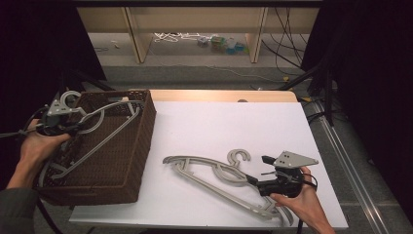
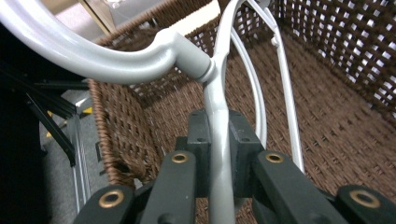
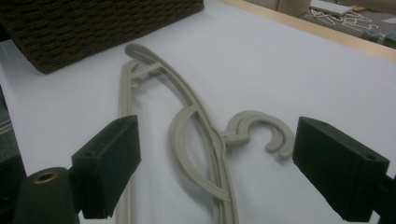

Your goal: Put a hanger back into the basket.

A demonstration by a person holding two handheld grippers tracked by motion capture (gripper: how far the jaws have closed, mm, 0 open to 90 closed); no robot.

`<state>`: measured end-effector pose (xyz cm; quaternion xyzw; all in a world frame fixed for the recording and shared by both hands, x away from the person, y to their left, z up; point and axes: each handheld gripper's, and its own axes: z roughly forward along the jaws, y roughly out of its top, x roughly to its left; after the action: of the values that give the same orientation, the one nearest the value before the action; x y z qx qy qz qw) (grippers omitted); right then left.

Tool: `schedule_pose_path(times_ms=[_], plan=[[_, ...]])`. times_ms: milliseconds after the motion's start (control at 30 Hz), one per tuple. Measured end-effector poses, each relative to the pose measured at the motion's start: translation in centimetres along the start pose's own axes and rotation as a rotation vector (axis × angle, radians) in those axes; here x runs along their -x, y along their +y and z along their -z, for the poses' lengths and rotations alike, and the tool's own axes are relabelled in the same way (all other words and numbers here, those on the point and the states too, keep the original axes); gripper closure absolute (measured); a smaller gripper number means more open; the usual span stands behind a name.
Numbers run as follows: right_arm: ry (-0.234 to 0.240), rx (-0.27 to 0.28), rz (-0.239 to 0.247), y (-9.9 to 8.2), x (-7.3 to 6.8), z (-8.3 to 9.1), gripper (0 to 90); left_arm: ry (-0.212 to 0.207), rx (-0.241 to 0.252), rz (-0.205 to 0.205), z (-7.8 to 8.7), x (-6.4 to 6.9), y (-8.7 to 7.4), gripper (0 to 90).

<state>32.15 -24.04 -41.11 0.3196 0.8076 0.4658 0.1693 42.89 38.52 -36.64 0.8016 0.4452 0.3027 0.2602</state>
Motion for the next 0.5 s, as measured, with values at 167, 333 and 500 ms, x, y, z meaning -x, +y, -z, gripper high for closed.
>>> schedule_pose_path(times_ms=[167, 333, 500], plan=[[0.001, -0.006, -0.002, 0.0, 0.1, 0.0, 16.1, -0.006, -0.013, 0.034, -1.0, 0.2, -0.4, 81.6], [-0.002, 0.0, 0.003, 0.0, 0.0, 0.0, 16.1, -0.018, -0.056, 0.042, -2.3, 0.5, -1.0, 81.5], [0.005, -0.002, 0.0, 0.0, -0.1, -0.1, 16.1, -0.019, -0.108, 0.047, -3.0, 0.5, -1.3, 81.4]])
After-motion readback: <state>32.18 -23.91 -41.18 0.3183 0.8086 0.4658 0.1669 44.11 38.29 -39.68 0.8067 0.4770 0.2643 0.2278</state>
